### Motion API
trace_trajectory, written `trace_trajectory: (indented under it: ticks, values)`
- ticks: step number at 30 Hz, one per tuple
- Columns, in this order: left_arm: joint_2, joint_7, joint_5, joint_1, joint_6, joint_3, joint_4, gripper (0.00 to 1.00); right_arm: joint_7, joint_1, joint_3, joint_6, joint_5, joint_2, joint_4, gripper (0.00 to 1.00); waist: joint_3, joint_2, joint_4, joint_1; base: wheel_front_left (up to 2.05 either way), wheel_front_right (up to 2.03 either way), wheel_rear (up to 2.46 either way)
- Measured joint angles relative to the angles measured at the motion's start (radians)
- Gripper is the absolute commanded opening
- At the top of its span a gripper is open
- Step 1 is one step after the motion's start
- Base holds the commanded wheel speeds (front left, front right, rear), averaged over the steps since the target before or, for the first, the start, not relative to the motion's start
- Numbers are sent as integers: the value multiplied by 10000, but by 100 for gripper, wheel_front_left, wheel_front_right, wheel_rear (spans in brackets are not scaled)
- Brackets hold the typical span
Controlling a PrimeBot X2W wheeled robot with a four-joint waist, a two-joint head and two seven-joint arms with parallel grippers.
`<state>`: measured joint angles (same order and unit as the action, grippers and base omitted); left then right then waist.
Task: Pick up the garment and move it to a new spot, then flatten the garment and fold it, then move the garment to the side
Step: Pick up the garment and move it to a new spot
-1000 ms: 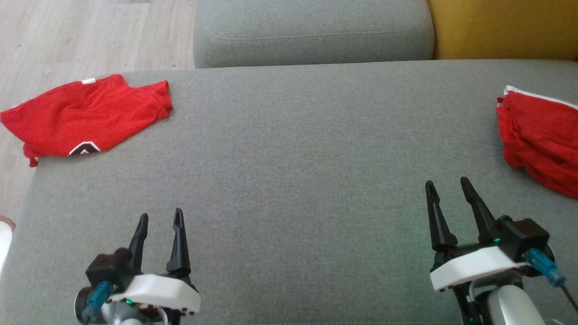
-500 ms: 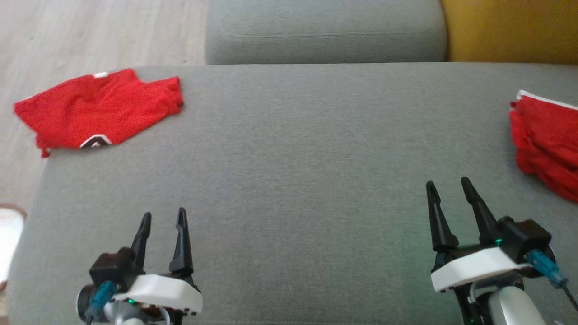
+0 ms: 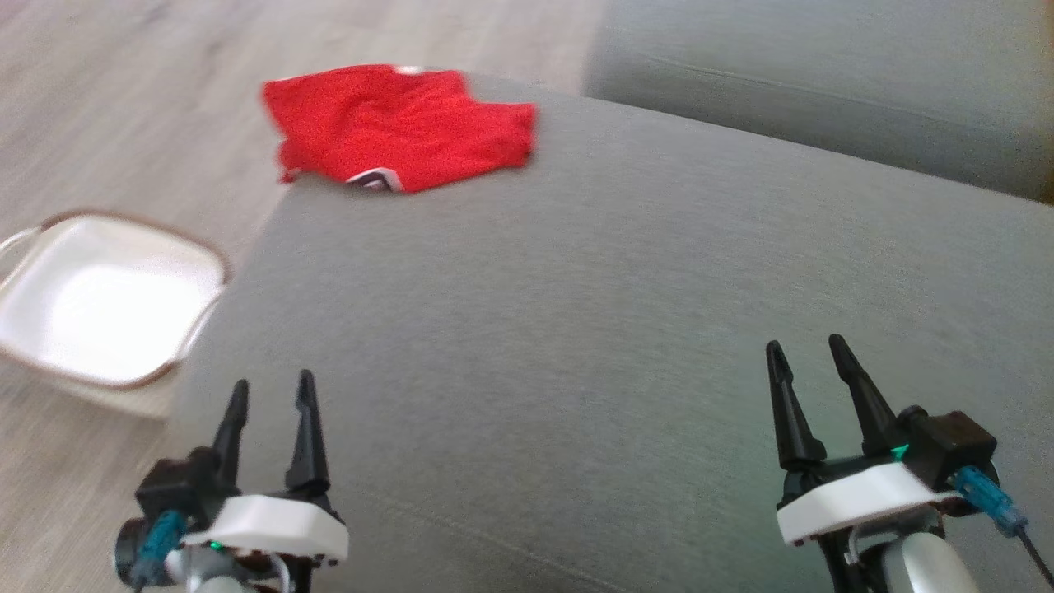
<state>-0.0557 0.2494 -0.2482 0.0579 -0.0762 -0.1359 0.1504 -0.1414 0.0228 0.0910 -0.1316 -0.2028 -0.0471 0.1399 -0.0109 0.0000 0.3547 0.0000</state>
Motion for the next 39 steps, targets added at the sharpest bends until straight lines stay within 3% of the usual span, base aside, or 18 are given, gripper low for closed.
trace_trajectory:
  ticks: [7, 17, 22, 28, 35, 39]
  values:
    - [-25, 2, -40, 227, -140, 713, -477, 100, 23, -314, 616, 0, -8, 8, 31, 100, -167, 0, 1677, 0, 0, 0, 0]
    - [23, 0, -186, 532, -205, 871, -922, 100, 174, -779, 821, 0, 113, 4, 65, 100, -689, 0, 1928, 0, 0, 0, 0]
    - [-59, 0, -73, 35, -10, 834, -696, 100, 268, -791, 387, 0, 391, 2, -355, 100, -971, 0, 1884, 0, 0, 0, 0]
    - [-951, -244, 125, -1803, 247, 997, -523, 100, 740, -1346, 347, 0, 932, 2, -1126, 100, -1552, 0, 1465, 0, 0, 0, 0]
    - [-2571, -2326, 134, -5864, 1120, 1277, 947, 100, 1352, -2471, 401, 0, 1672, -17, -2259, 100, -2988, 0, 383, 1, 0, 0, 0]
    - [-2970, -3551, -244, -7991, 1308, 1459, 2466, 100, 1639, -2758, 345, 0, 2056, -40, -2832, 100, -3969, 0, -211, 2, 0, 0, 0]
